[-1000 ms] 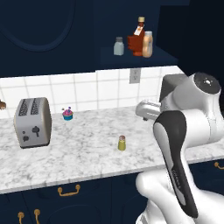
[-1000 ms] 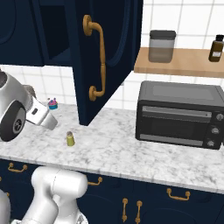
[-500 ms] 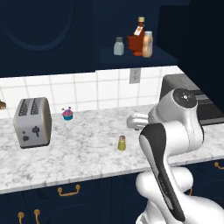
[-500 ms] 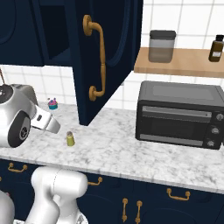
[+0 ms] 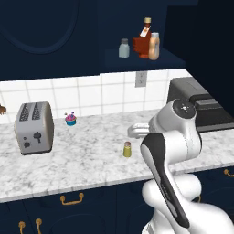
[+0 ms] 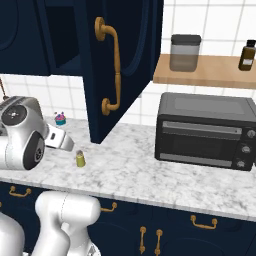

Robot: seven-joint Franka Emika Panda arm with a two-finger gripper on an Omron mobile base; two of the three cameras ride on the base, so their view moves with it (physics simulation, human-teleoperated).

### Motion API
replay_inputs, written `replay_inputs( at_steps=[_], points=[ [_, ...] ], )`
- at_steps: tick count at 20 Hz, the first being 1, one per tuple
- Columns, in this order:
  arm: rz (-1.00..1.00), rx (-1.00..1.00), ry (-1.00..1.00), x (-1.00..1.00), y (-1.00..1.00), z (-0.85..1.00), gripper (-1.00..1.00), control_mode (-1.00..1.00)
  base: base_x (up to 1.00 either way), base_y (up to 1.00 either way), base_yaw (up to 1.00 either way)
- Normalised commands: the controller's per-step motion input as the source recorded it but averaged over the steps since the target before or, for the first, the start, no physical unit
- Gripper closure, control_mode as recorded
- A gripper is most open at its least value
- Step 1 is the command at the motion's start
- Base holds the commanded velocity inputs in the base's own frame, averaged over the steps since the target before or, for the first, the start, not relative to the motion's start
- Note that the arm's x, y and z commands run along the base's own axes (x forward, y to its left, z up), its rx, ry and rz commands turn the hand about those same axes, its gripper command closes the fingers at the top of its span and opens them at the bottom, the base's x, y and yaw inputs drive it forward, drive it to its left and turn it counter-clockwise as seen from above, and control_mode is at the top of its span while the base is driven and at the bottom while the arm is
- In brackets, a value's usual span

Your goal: Put the shaker and condiment bottle from the counter next to their counterparts in the cabinet.

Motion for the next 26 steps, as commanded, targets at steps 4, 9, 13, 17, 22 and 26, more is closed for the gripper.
replay_inputs(
  at_steps=[4,9,13,17,22,26],
  points=[
    [0.01,0.00,0.00,0.43,-0.06,-0.41,-1.00,-1.00,0.00,0.00,0.00],
    [0.00,0.00,-0.01,0.43,0.00,-0.38,-1.00,-1.00,0.00,0.00,0.00],
    [0.00,0.00,0.00,0.41,0.00,-0.23,-1.00,-1.00,0.00,0.00,0.00],
    [0.01,0.00,0.00,0.30,0.00,-0.11,-1.00,-1.00,0.00,0.00,0.00],
    [0.02,0.00,0.00,0.32,0.00,-0.10,-1.00,-1.00,0.00,0.00,0.00],
    [0.01,0.00,0.00,0.24,0.00,-0.10,-1.00,-1.00,0.00,0.00,0.00]
  ],
)
